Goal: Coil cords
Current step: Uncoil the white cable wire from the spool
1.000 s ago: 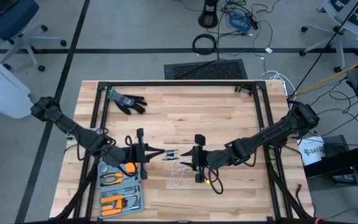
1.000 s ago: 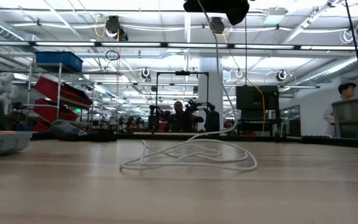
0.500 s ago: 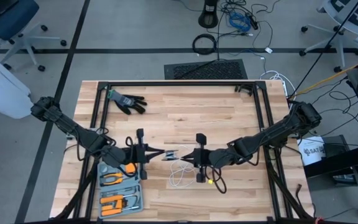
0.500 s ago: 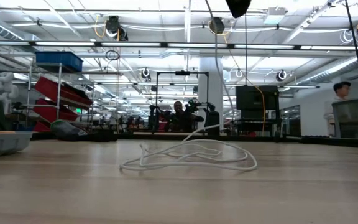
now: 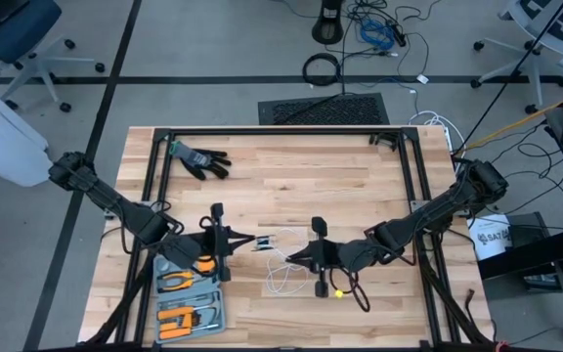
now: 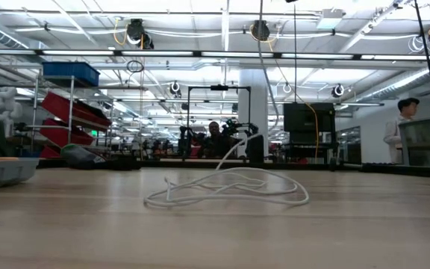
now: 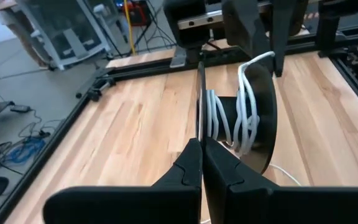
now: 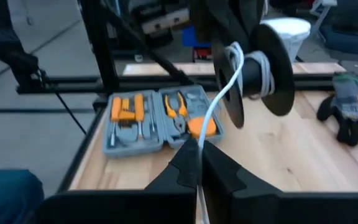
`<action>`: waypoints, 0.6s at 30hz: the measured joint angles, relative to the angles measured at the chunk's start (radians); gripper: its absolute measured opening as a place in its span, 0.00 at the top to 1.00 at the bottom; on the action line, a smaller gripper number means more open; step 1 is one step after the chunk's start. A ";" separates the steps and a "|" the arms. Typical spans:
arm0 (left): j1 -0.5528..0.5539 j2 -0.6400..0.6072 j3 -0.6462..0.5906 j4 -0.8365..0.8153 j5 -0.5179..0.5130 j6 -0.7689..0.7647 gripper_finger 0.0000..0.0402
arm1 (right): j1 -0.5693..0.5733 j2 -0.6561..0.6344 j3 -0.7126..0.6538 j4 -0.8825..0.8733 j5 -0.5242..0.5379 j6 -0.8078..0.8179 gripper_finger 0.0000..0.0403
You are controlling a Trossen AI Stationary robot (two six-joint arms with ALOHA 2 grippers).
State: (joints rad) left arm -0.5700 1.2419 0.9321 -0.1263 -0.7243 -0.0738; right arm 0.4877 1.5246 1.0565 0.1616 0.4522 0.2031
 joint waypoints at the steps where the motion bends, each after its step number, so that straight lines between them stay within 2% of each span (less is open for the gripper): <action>1: -0.001 0.000 0.000 0.003 -0.011 0.000 1.00 | 0.000 0.000 0.000 0.017 0.001 -0.002 1.00; 11: 0.025 0.000 0.000 0.004 -0.108 0.001 1.00 | 0.005 0.008 0.000 0.207 -0.014 -0.014 1.00; 18: 0.064 0.029 0.000 0.014 -0.181 0.003 1.00 | -0.002 0.065 0.000 0.311 -0.038 -0.080 1.00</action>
State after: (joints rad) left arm -0.5058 1.2709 0.9321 -0.1121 -0.9057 -0.0707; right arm 0.4855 1.5897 1.0569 0.4723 0.4147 0.1228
